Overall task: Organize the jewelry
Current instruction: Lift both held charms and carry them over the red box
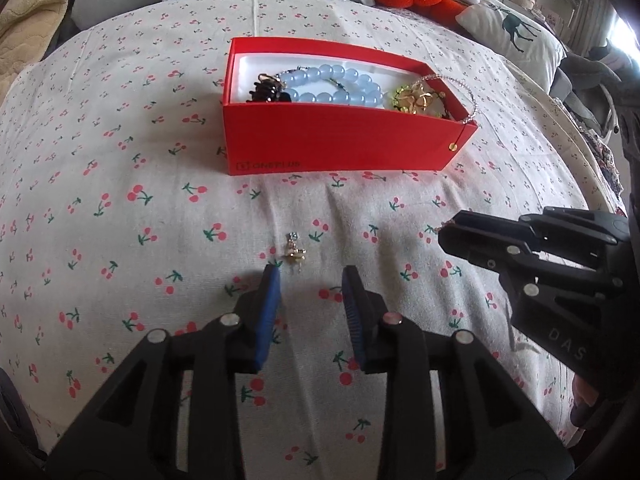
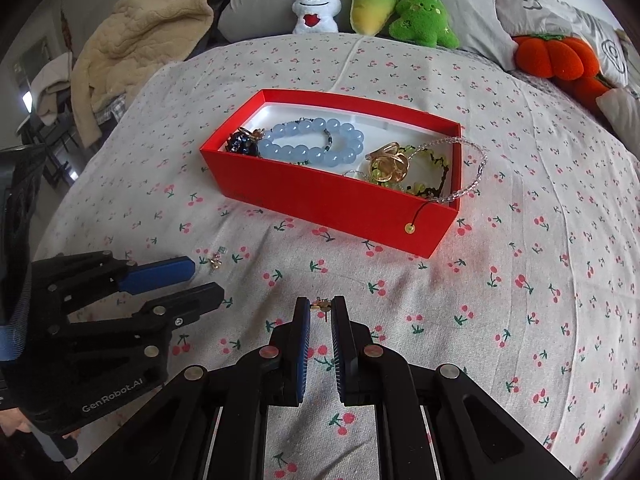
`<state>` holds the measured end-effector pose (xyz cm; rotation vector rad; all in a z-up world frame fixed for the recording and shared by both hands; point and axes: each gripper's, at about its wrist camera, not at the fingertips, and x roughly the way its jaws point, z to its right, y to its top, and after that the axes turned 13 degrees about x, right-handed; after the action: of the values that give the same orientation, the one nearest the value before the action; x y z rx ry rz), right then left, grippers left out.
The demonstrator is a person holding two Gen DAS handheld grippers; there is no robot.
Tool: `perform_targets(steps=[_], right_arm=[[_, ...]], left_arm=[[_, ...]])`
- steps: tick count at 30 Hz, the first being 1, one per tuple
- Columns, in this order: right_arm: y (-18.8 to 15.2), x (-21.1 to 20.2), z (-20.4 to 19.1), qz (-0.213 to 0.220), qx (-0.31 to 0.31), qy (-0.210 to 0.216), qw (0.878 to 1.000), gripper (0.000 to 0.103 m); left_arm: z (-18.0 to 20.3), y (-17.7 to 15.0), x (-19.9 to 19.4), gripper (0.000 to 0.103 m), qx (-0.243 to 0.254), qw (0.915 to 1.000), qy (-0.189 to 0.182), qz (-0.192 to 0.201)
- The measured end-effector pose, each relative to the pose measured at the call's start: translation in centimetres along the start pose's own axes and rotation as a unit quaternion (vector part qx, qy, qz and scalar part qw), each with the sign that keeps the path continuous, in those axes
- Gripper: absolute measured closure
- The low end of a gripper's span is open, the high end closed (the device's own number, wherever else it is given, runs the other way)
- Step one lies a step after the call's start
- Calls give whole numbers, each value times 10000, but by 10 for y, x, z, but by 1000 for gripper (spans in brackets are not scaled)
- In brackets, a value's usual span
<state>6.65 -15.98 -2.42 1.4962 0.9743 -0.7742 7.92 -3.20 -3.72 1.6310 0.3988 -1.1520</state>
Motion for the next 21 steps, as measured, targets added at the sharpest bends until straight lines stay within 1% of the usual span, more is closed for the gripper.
perform_targets(steps=[3,5,7,8,13,17,21], right_arm=[[-2,0,6,-15,31,-40,10000,92],[-2,0,10,-26,59,-60,10000,92],[-2,0,14,-33,80,-76,9999,92],[-2,0,15,-32,86,-80,9999,92],[1,-1,15,-18,79,-70,9999,92],[5,-5,11,28,56,-15,10000,92],[11,-9,7,95,77,17,9999,92]], left_arm=[[3,4,5,69,34,9999,104,23],[5,6,8,75,71,9998,192,17],[3,6,9,88,84,9996,271,4],[1,6,9,90,71,9996,270,-5],[-7,3,4,92,-75,9999,76,-26],[-16,0,-7,92,-311,9993,-206,3],[-24,2,-23,92,-454,9985,-243,160]])
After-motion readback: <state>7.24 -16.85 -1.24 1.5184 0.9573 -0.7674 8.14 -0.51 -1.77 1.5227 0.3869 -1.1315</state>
